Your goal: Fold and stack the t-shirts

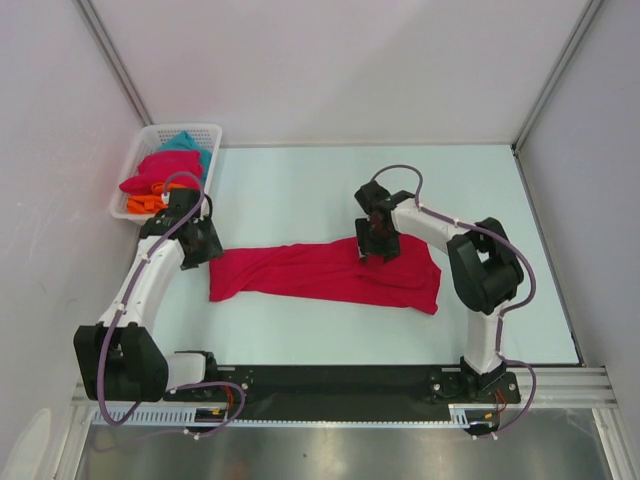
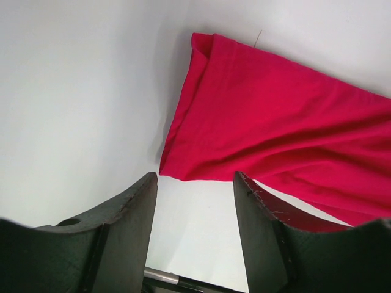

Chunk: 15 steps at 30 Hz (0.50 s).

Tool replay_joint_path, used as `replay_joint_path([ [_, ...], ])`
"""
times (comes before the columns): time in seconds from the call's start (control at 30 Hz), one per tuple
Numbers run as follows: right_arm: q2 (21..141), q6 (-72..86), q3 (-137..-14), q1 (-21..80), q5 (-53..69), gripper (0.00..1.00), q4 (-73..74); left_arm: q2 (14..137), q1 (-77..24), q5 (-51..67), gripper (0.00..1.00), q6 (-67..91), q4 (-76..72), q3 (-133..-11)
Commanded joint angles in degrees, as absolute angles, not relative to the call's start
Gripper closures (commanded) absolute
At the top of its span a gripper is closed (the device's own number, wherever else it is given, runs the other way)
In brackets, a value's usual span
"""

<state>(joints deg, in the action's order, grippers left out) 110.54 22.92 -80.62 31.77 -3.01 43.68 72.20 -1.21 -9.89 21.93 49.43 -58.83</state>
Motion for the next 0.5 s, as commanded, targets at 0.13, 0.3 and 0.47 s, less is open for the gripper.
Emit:
replay_joint_path([
  [0.13,113.64,22.94,-83.67,32.25,-3.78,0.40,42.80,70.84,-1.23,-10.55,0.41,20.48,49.48,-59.85],
  [0.3,112.07,22.94,-82.45,32.17,-4.22,0.84,42.80,71.19,-1.23,-10.63,0.42,20.39,49.31,-59.94],
  [0.47,108.29,24.08,-81.39,32.96,-6.06,1.00,44.03,71.45,-1.23,-10.90,0.42,20.39,48.96,-59.68],
])
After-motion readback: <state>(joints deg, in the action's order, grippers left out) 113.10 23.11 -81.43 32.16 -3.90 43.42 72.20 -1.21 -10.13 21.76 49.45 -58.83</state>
